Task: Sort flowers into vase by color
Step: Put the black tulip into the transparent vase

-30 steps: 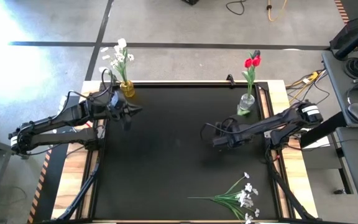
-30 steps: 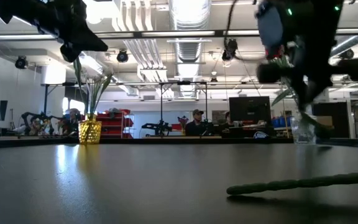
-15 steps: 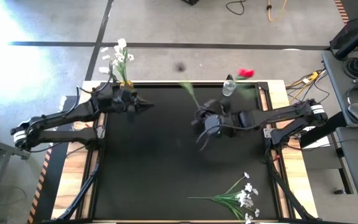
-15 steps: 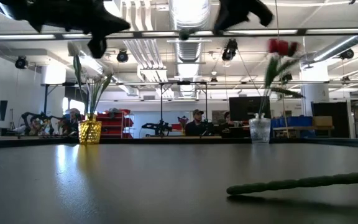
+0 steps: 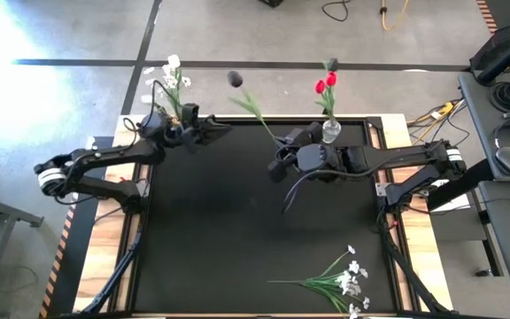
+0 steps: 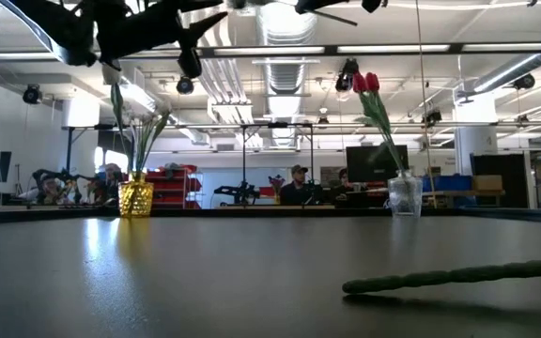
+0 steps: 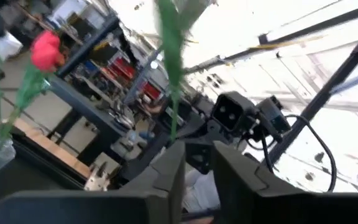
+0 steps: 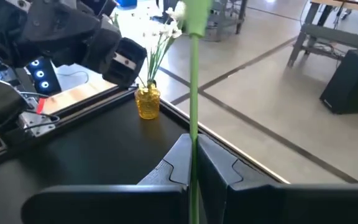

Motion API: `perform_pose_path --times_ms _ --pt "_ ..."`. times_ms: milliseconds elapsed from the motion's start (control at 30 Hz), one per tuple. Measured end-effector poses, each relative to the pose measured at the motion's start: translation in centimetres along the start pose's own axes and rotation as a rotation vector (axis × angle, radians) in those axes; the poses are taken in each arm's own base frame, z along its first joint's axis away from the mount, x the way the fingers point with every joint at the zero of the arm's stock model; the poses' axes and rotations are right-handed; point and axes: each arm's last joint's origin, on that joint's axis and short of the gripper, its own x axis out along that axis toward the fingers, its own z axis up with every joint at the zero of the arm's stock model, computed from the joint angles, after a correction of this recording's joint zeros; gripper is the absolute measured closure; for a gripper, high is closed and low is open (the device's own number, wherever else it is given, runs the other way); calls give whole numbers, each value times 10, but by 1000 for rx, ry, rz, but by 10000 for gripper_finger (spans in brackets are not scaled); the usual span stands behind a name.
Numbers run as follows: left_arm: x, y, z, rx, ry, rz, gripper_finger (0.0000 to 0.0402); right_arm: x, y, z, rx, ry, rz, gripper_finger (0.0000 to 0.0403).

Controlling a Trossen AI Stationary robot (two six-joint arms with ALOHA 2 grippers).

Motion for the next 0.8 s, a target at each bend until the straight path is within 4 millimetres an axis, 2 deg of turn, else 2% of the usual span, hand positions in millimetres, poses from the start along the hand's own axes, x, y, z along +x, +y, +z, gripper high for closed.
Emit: perform_pose_path --times_ms 233,433,633,800 --pt "26 -5 17 21 55 -87 283 0 1 0 0 2 19 392" --pt "54 -3 28 24 130 -158 253 -1 4 11 -11 -80 64 392" --pt "82 -6 38 49 159 -232 246 -1 6 15 -27 -114 83 392" --pt "101 -9 49 76 183 -293 261 -1 6 15 -33 -113 94 392"
